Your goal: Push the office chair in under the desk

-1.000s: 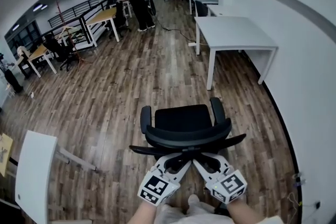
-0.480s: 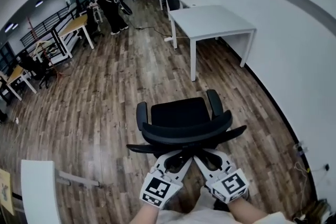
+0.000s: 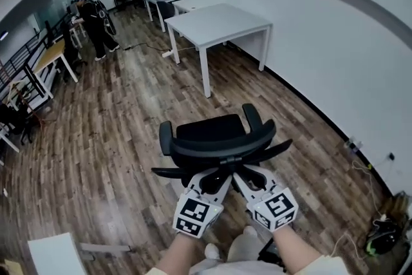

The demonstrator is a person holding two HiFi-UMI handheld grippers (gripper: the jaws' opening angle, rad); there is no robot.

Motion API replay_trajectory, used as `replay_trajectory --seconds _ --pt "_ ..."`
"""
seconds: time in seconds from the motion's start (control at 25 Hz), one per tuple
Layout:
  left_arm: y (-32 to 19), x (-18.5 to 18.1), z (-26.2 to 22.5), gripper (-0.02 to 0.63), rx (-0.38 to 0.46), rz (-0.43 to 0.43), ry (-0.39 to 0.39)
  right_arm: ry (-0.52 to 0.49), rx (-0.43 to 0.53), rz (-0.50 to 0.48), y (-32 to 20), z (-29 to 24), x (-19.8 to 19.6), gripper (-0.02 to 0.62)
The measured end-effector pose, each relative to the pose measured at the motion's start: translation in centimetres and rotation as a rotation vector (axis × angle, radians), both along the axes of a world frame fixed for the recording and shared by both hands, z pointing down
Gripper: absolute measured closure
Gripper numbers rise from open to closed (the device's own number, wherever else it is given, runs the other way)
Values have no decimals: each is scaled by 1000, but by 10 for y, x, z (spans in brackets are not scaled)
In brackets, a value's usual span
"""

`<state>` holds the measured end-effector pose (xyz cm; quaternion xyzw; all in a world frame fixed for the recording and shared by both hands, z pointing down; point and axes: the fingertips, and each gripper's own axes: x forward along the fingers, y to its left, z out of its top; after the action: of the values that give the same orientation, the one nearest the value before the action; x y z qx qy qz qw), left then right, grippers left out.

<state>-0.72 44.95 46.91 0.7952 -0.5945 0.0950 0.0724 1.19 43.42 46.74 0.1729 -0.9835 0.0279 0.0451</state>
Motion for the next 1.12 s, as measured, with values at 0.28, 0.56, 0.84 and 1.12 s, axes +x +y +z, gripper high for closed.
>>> replay_trajectory --seconds 0.28,0.56,0.84,1.12 --pt "7 -23 7 514 -45 62 -20 20 -17 64 10 6 -22 502" --pt "26 -43 4 514 -41 166 -35 23 7 175 29 9 -39 502" --pt "43 -91 3 513 -20 318 -16 18 3 410 50 6 -83 502" --pt "46 -144 2 511 -53 466 -30 33 -37 526 58 5 -136 502"
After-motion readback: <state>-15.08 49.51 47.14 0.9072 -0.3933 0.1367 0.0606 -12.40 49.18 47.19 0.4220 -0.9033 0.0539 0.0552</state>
